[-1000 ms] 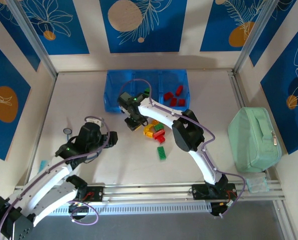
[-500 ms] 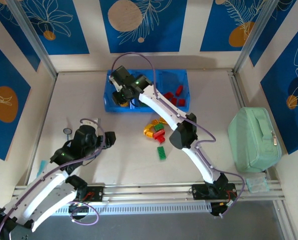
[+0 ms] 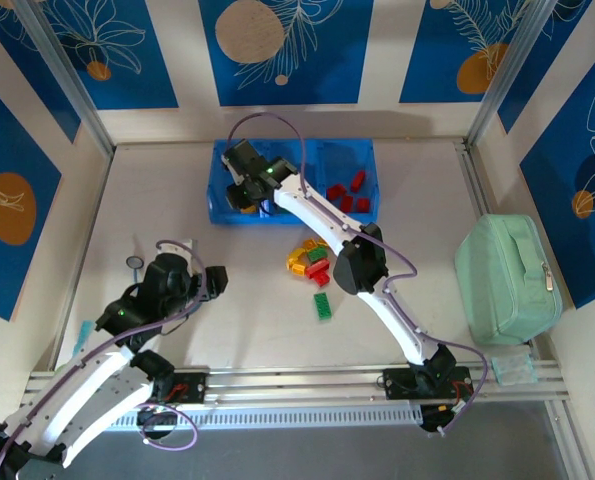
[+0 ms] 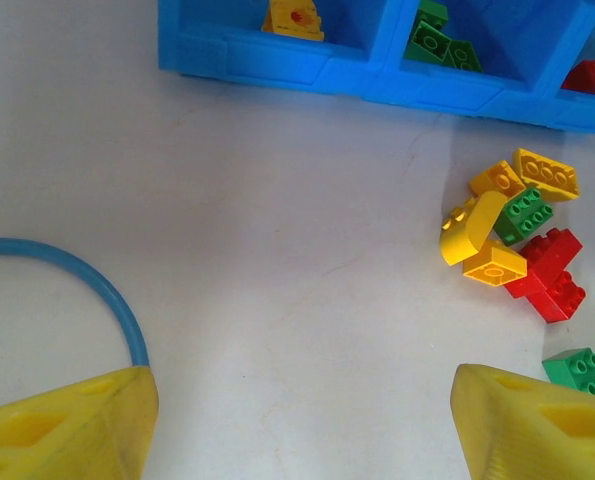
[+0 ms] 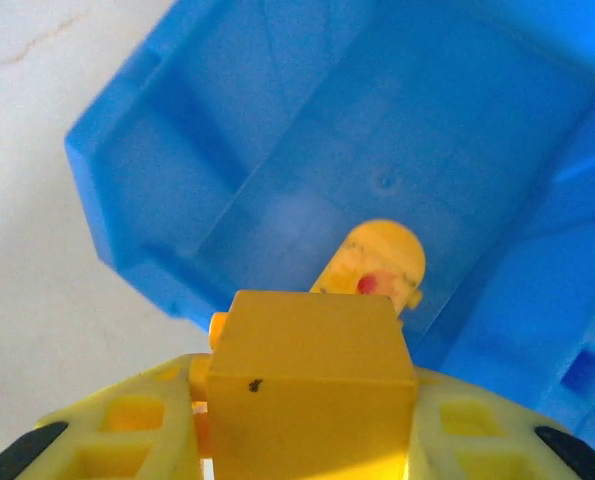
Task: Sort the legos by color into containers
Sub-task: Place the lego in the container.
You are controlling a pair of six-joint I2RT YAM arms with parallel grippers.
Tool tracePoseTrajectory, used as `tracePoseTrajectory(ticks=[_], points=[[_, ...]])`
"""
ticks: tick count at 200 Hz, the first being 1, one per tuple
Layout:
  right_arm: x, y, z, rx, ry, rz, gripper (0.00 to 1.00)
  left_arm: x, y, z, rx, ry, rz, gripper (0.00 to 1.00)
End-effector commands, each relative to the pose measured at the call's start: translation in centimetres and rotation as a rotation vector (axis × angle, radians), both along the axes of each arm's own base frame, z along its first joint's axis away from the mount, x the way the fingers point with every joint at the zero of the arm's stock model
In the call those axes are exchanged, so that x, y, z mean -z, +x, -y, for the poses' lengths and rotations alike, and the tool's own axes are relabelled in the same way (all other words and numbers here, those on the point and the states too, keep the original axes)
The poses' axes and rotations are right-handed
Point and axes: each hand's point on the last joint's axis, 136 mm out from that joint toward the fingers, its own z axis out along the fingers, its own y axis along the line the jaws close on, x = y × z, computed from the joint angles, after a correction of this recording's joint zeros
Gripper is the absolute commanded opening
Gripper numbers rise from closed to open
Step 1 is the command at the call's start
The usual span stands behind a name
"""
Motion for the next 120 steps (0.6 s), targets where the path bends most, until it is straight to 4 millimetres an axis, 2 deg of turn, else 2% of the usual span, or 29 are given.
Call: tracePoseTrajectory(ticks=[1, 22, 31, 39, 47, 67, 94, 120], points=[[-0.4, 1.4, -1.4, -0.009, 0.056, 0.055, 0.35, -0.6, 0.0, -0.1, 0.006, 0.013, 0.016, 0.77], [-0.1, 2.0, -1.6, 0.004, 0.070, 0.061, 0.39, -0.7, 0.0, 0.0, 0.011, 0.013, 0.015, 0.77], [-0.2, 2.1, -1.6, 0.013, 0.072, 0.064, 0.48, -0.8, 0.0, 0.0, 0.014, 0.015, 0.016, 0.77], [-0.6, 2.2, -1.5, 0.019, 0.074, 0.071, 0.64, -0.7, 0.0, 0.0, 0.017, 0.018, 0.015, 0.77], [-1.0, 2.3, -1.4, 0.026, 0.076, 0.078, 0.69, -0.6, -0.1, 0.0, 0.020, 0.025, 0.011, 0.77], [-2.6, 2.1, -0.9, 0.036, 0.086, 0.084, 0.74, -0.3, -0.1, 0.1, 0.022, 0.032, -0.004, 0.77], [-4.8, 0.9, 0.0, 0.044, 0.091, 0.071, 0.74, -0.2, -0.1, 0.5, 0.031, 0.011, -0.009, 0.77], [-8.2, -0.5, 1.2, 0.054, 0.106, 0.086, 0.74, 0.1, 0.0, 1.3, 0.064, -0.003, -0.018, 0.77]])
